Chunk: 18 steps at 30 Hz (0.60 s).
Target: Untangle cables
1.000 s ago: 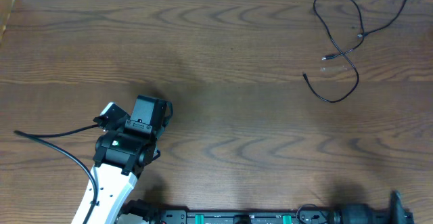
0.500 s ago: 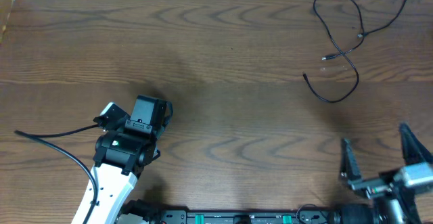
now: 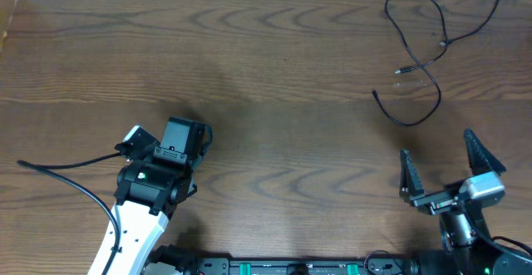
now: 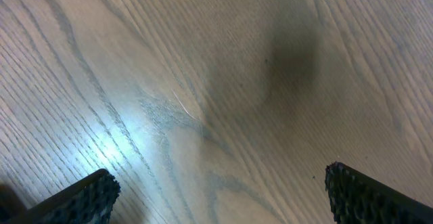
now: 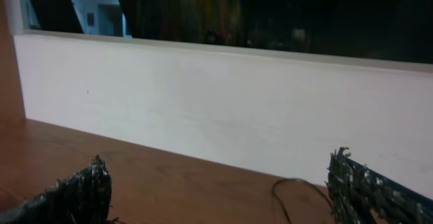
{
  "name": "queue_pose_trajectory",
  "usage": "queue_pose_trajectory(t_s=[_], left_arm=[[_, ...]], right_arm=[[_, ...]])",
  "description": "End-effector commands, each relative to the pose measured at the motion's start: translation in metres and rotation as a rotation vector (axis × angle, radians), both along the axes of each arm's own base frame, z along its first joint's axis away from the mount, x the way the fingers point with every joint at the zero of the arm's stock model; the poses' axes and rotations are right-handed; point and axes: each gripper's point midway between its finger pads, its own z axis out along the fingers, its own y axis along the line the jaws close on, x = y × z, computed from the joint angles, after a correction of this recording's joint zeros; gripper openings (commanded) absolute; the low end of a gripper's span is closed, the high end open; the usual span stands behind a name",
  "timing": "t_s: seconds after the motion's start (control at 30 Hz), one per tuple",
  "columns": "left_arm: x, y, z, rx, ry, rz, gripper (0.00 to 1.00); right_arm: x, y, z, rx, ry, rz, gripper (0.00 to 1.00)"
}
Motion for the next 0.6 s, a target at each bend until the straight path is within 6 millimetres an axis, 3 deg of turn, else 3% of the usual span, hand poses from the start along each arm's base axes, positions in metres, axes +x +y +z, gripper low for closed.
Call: queue_pose_trajectory(t_s=[0.0, 0.57], left_arm=[[0.000, 0.005, 0.002, 0.016, -0.008, 0.019, 0.98], [0.000, 0.005, 0.002, 0.016, -0.008, 0.019, 0.98]], right_arm=[[0.003, 0.003, -0.009, 0.010, 0.008, 0.020, 0.99], [0.008, 0.002, -0.022, 0.003, 0.035, 0.014, 0.99]])
